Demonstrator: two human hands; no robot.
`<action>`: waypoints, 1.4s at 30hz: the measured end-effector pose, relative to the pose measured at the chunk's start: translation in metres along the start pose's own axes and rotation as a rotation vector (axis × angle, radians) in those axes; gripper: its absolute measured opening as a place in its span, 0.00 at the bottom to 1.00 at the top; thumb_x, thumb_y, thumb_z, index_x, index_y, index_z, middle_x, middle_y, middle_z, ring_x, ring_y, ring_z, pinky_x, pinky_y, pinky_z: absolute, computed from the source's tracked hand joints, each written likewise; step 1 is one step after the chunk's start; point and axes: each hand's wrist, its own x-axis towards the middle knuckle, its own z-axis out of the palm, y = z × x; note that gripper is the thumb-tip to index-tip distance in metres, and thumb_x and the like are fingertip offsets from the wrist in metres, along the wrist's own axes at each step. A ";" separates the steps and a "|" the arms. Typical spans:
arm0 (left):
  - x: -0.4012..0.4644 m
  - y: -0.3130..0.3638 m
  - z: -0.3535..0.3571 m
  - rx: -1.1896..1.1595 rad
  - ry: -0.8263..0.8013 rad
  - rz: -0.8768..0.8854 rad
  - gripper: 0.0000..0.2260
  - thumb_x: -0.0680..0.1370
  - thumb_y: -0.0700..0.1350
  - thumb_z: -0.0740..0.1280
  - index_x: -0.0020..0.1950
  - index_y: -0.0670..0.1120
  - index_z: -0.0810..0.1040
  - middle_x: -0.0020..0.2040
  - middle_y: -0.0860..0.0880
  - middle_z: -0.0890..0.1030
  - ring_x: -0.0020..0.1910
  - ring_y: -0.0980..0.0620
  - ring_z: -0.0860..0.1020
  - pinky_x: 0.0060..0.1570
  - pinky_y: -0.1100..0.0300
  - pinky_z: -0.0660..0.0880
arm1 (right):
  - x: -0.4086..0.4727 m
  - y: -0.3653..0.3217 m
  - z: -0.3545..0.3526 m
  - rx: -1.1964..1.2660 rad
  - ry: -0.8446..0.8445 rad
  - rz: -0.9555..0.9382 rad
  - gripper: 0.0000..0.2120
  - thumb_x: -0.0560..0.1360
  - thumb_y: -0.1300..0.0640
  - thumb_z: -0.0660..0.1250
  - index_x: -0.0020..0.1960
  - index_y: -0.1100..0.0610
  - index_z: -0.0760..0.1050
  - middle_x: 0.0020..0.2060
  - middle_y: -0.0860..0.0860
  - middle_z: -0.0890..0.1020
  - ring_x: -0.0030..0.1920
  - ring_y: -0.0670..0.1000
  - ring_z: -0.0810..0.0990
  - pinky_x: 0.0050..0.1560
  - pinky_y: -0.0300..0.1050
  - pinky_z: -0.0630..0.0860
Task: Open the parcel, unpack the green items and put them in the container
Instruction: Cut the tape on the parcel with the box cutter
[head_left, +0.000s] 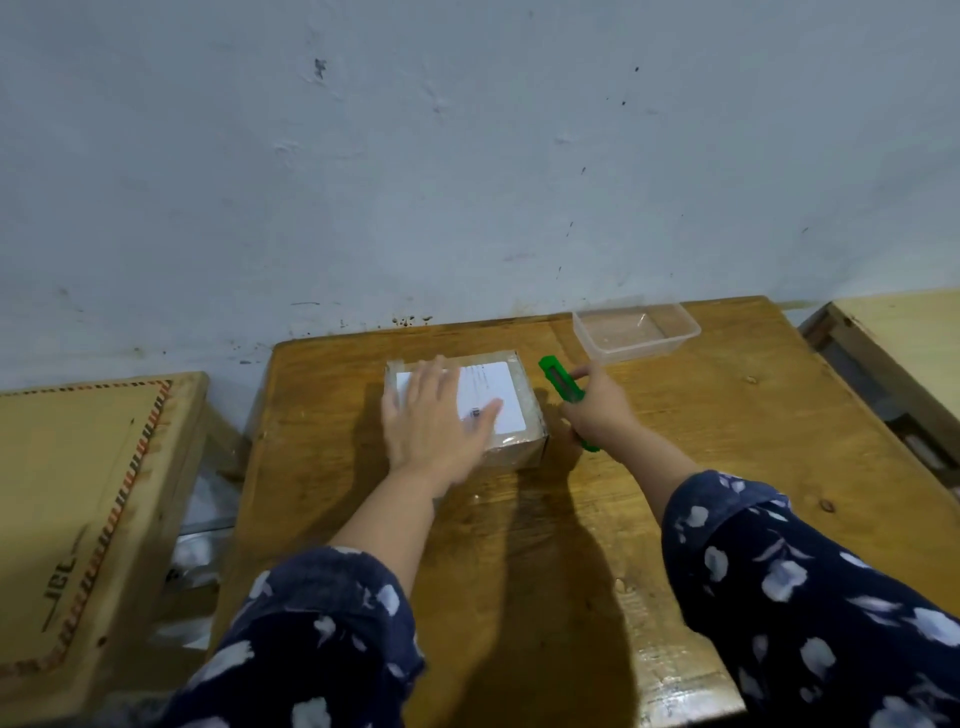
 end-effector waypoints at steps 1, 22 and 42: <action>0.006 -0.008 -0.004 0.013 0.002 -0.038 0.34 0.77 0.69 0.47 0.78 0.52 0.53 0.79 0.50 0.50 0.78 0.50 0.46 0.75 0.43 0.43 | -0.003 -0.001 -0.004 0.032 -0.036 0.026 0.23 0.75 0.65 0.65 0.66 0.53 0.63 0.57 0.60 0.76 0.46 0.59 0.82 0.35 0.49 0.80; 0.027 -0.006 0.010 0.194 -0.162 -0.048 0.37 0.76 0.69 0.45 0.79 0.50 0.41 0.78 0.42 0.39 0.77 0.42 0.36 0.72 0.36 0.39 | -0.034 -0.016 -0.027 0.297 -0.269 -0.137 0.31 0.79 0.68 0.56 0.77 0.52 0.50 0.54 0.57 0.78 0.41 0.49 0.76 0.43 0.40 0.78; 0.025 -0.007 0.020 0.184 -0.058 -0.024 0.37 0.73 0.73 0.40 0.78 0.57 0.44 0.79 0.48 0.42 0.77 0.44 0.39 0.75 0.43 0.39 | -0.040 -0.021 -0.016 0.058 -0.146 -0.172 0.24 0.82 0.55 0.53 0.76 0.44 0.52 0.45 0.54 0.74 0.28 0.49 0.74 0.24 0.41 0.70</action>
